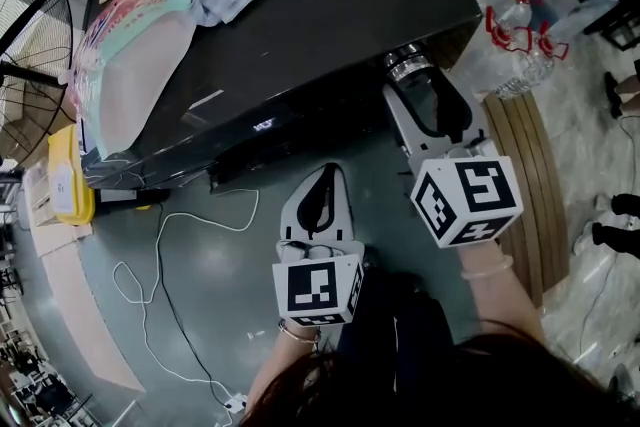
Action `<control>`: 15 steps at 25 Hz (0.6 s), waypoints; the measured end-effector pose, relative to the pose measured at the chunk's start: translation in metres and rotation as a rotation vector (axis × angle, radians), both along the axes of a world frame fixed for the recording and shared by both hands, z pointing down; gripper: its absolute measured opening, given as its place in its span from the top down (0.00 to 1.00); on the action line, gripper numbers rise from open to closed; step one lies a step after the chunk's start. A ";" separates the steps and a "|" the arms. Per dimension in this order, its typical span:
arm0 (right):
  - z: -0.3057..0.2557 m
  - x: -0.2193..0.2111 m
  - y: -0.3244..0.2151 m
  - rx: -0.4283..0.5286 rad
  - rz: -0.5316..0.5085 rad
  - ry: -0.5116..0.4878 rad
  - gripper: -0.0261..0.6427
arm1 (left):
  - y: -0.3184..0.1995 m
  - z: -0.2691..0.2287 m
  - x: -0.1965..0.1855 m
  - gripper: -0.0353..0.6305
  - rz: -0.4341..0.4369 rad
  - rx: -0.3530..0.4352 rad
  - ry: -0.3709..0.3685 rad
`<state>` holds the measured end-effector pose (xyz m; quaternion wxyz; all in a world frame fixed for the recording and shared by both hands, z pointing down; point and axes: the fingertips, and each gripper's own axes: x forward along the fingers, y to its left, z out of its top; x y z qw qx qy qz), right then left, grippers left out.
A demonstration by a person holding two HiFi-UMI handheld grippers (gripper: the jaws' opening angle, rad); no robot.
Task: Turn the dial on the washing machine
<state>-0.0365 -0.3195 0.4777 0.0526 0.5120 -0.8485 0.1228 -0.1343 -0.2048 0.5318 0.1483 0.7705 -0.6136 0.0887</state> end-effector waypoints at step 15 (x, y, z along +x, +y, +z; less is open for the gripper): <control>-0.004 -0.011 0.005 0.251 -0.074 0.520 0.53 | 0.001 0.004 0.006 0.93 0.017 -0.011 0.008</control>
